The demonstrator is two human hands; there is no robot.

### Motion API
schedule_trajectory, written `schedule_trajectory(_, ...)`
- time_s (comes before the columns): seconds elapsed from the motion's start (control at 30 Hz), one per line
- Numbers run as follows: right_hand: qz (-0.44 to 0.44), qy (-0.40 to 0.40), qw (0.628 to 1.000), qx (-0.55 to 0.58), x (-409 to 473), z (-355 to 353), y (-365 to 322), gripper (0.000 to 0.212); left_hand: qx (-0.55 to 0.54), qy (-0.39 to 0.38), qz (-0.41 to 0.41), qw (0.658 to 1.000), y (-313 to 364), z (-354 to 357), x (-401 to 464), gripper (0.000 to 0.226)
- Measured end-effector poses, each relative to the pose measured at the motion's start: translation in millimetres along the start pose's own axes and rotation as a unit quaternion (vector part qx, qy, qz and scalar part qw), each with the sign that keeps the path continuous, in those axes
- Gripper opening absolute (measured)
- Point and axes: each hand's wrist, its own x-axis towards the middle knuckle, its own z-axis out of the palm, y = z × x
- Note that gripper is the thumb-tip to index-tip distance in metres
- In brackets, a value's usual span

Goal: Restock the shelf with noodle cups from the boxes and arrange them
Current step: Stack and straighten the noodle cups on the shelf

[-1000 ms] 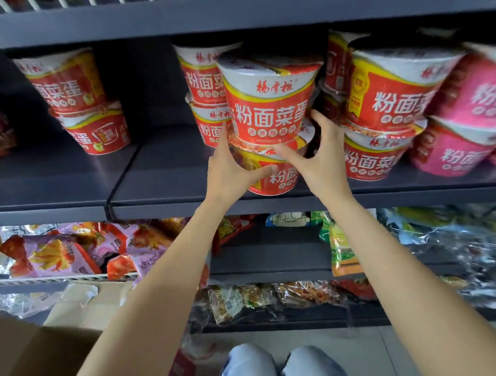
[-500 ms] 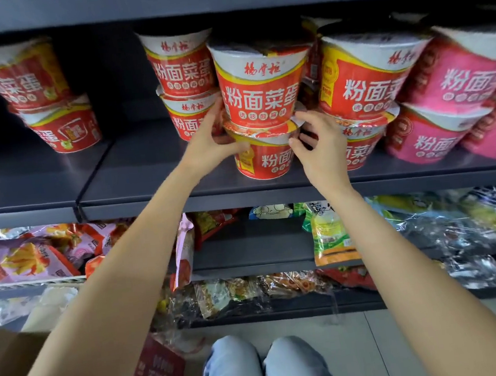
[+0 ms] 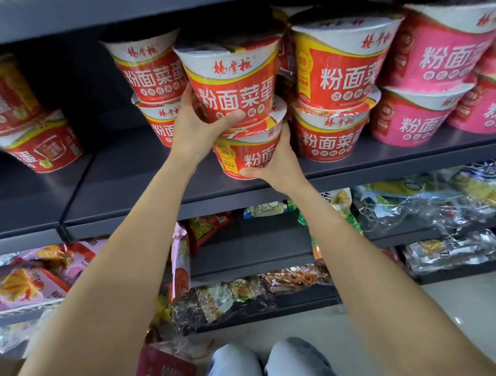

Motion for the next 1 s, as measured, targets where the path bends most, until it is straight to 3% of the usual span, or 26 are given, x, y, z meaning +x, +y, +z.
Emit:
schedule_trajectory(0.07,-0.001,0.017,1.0,-0.018,0,2,-2,0.123,0.007,0.009,0.002,1.0,1,1,0,0.095)
schedule_trajectory(0.27,0.019,0.227,0.969,-0.097,-25,34,-11,0.112,0.018,0.022,0.012,1.0,5,14,-3,0.097)
schedule_trajectory(0.33,0.03,0.262,0.958,-0.114,-28,43,-10,0.114,0.023,0.022,0.015,0.999,6,16,-3,0.096)
schedule_trajectory(0.53,-0.064,0.205,0.975,-0.05,-24,20,1,0.114,0.034,0.01,0.01,0.999,7,11,-1,0.094)
schedule_trajectory(0.67,-0.045,0.156,0.986,-0.039,-17,12,2,0.118,0.036,0.01,0.008,0.999,7,7,-2,0.093)
schedule_trajectory(1.0,-0.022,0.217,0.973,-0.072,-21,27,-5,0.108,0.027,0.03,0.012,0.999,6,6,-5,0.094)
